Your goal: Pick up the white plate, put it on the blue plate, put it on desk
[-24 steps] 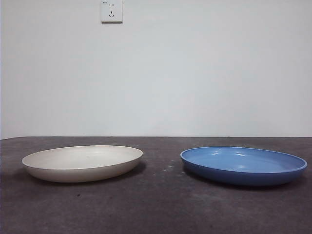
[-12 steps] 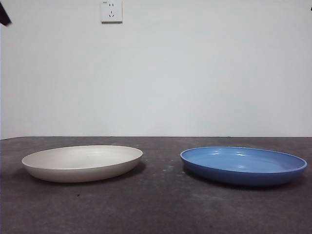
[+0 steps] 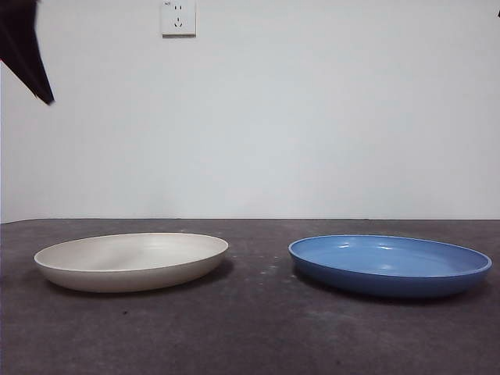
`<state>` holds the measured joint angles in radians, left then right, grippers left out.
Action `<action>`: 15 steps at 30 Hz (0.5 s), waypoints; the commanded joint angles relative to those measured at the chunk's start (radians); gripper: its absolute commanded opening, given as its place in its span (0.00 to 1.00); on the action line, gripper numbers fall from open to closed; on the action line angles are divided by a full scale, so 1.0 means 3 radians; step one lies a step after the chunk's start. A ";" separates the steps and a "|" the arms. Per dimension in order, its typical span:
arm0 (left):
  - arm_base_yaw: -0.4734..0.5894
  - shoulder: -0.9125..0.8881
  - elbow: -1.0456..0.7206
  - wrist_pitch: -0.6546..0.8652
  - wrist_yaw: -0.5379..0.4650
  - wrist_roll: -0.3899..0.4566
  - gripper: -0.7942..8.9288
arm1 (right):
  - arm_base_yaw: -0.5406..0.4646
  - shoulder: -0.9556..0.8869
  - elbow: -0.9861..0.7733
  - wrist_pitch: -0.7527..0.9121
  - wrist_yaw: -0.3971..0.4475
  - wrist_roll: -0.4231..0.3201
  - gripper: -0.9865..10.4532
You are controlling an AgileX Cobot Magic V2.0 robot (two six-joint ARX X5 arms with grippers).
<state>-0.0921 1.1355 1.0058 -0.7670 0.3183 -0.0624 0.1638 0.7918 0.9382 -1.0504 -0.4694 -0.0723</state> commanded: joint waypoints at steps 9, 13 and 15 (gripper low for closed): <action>-0.0075 0.0997 0.0294 0.0381 -0.0137 0.0071 0.53 | 0.0014 0.0015 0.0060 0.0036 -0.0005 0.0033 0.47; -0.0131 0.1289 0.0294 0.0554 -0.0342 0.0072 0.53 | 0.0014 0.0015 0.0060 0.0067 -0.0005 0.0043 0.47; -0.0151 0.1397 0.0294 0.0607 -0.0387 0.0075 0.53 | 0.0014 0.0015 0.0060 0.0069 -0.0005 0.0043 0.47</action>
<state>-0.1341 1.5364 1.0733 -0.5934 0.2066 -0.0513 0.1638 0.7918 0.9382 -1.0386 -0.4694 -0.0708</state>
